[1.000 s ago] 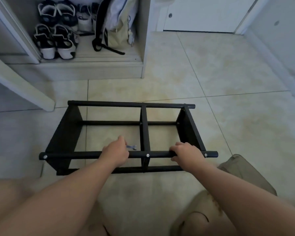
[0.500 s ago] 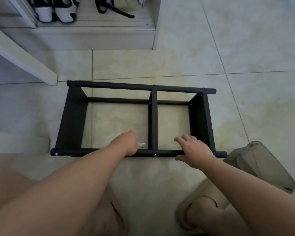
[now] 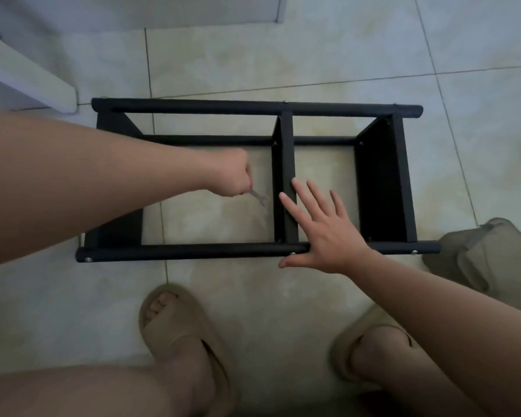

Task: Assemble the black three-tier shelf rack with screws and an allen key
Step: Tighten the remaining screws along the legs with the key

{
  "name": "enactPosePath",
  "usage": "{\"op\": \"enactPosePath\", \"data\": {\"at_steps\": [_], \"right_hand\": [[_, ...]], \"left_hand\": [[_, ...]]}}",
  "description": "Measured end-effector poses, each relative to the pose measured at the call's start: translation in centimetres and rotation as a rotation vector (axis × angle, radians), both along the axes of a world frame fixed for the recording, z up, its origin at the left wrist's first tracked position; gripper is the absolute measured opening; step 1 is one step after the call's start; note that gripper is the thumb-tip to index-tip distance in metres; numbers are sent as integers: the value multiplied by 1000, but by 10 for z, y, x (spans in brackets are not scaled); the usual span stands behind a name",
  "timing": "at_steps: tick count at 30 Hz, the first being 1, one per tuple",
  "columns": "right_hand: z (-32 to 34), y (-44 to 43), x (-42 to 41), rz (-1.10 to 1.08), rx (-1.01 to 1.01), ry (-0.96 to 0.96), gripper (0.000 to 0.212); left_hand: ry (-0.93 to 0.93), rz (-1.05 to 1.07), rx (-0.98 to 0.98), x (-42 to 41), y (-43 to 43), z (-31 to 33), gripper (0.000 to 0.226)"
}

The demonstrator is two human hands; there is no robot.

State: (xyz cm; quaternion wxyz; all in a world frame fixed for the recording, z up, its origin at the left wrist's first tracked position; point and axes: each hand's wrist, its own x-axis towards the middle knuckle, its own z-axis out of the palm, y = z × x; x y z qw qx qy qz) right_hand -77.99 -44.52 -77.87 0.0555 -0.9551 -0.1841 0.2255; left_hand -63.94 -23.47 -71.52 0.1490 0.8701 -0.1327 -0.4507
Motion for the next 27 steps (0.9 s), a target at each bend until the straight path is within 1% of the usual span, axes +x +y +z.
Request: {"op": "enactPosePath", "data": {"at_steps": [4,7,12,15,19,22,25,27], "right_hand": [[-6,-3,6,61,24,-71,124],[-11,-5,10,95,62,-112,125],[-17,-7,13,96,124,-135,118],[-19,-7,13,103,129,-142,114],[-20,-7,13,89,142,-167,112],[-21,-6,13,81,147,-181,113],[-22,-6,13,84,156,-197,113],[-22,-7,13,84,158,-209,113]], "left_hand": [[151,132,-110,-12,6,-30,9],[244,248,-220,-24,6,-50,10],[342,344,-346,-38,4,-73,10],[378,418,-398,-40,3,-80,12],[503,518,-446,-40,0,-82,15],[579,580,-459,-41,-3,-85,12],[700,681,-504,-44,-6,-87,7],[781,780,-550,-46,-8,-89,7]]}}
